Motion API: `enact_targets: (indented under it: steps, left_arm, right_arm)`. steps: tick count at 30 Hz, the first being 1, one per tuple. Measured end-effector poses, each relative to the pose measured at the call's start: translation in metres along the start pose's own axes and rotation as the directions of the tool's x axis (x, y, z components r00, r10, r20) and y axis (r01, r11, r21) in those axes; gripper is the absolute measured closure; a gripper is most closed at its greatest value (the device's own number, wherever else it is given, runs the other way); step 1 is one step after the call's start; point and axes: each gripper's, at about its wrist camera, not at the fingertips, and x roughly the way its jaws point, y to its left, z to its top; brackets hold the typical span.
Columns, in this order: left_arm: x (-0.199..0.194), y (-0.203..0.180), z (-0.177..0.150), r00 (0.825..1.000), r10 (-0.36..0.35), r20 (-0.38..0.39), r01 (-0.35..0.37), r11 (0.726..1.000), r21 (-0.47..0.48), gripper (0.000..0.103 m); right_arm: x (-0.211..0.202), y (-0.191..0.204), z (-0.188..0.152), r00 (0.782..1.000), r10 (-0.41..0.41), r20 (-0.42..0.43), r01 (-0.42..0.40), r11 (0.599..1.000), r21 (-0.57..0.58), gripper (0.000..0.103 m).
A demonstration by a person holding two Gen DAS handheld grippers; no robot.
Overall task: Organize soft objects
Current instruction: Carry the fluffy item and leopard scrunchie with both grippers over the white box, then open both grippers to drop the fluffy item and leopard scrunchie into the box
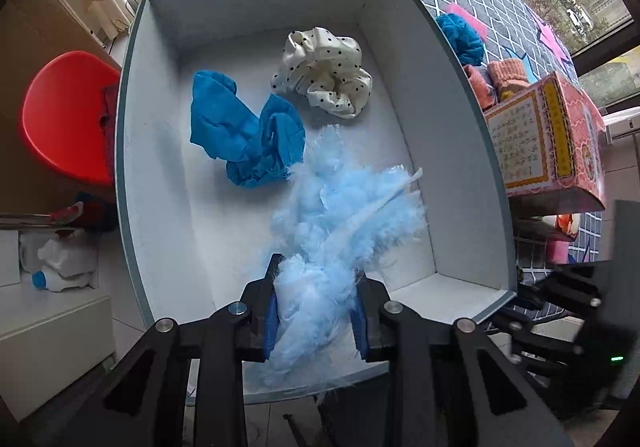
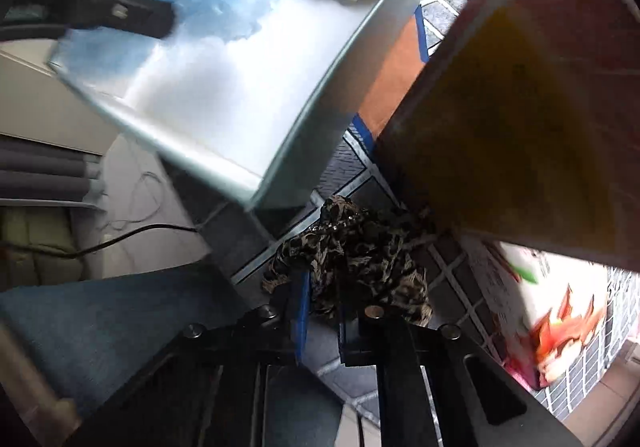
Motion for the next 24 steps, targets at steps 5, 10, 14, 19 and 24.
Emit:
enact_targets:
  steps: [5, 10, 14, 19, 24]
  left_arm:
    - [-0.003, 0.005, -0.003, 1.000, -0.005, 0.018, 0.005, 0.999, -0.036, 0.071]
    - [-0.007, 0.011, -0.006, 0.999, 0.010, 0.034, -0.008, 0.998, -0.064, 0.071]
    - [-0.010, 0.012, -0.007, 0.998, 0.032, 0.052, -0.028, 0.997, -0.073, 0.071]
    - [-0.009, 0.010, -0.009, 0.997, 0.043, 0.060, -0.039, 0.996, -0.075, 0.071]
    - [-0.006, 0.012, -0.015, 0.997, 0.053, 0.061, -0.047, 0.995, -0.087, 0.071]
  right_arm:
    - [-0.060, -0.013, 0.003, 0.993, 0.087, 0.083, -0.089, 0.996, 0.026, 0.091]
    - [-0.113, -0.004, 0.030, 0.977, 0.123, 0.177, -0.126, 0.992, 0.004, 0.091]
    - [-0.128, 0.012, 0.059, 0.971, 0.132, 0.199, -0.129, 0.991, -0.027, 0.091]
    - [-0.118, 0.034, 0.090, 0.979, 0.120, 0.162, -0.111, 0.992, -0.064, 0.091]
    - [-0.107, 0.037, 0.099, 0.984, 0.119, 0.132, -0.109, 0.991, -0.083, 0.091]
